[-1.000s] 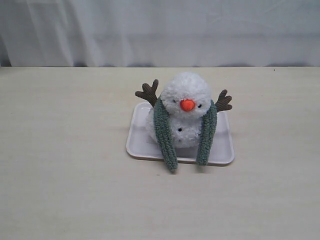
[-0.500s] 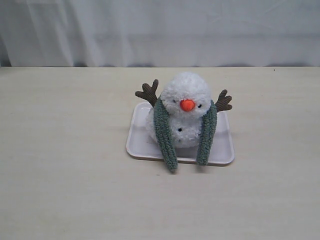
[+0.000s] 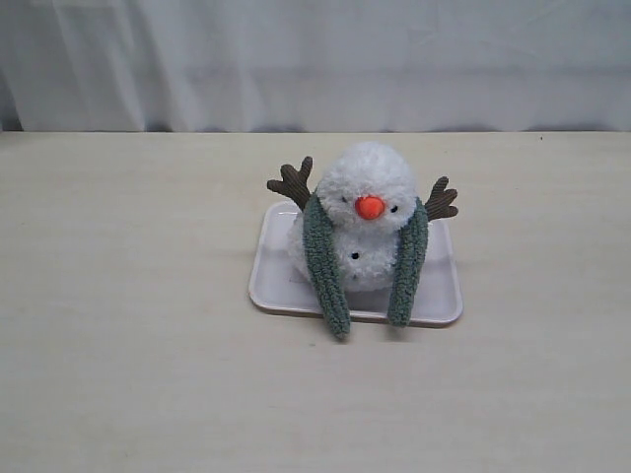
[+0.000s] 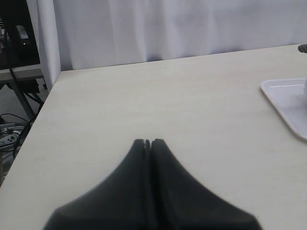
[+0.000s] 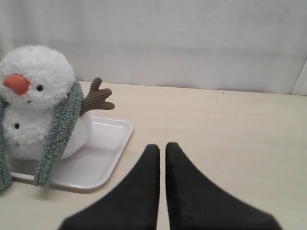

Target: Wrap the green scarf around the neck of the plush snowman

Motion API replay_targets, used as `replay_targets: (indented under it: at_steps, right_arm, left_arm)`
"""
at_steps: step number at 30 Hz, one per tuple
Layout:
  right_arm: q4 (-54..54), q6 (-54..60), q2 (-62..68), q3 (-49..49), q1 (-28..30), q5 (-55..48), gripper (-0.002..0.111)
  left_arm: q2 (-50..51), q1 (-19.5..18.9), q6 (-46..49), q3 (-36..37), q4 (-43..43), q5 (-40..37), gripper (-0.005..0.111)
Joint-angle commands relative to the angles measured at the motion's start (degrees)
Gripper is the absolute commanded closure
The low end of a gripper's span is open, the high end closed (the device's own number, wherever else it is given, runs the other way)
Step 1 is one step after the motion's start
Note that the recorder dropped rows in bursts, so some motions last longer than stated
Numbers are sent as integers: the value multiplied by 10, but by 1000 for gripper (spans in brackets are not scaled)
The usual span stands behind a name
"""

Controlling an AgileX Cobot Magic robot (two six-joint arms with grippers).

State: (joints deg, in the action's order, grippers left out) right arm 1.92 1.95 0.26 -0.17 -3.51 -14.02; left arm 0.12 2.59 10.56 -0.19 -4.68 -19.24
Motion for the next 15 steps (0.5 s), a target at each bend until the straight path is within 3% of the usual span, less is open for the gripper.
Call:
replay_targets:
  at_steps: [1,15]
  right_arm:
    - [7,-3,-3,2,3,-43,104]
    - [22,-32,-3,2,3,-55,104]
  left_arm:
    - [-1,-2,-2,2,0,7,107]
    - [-1,-2,-2,2,0,7,107]
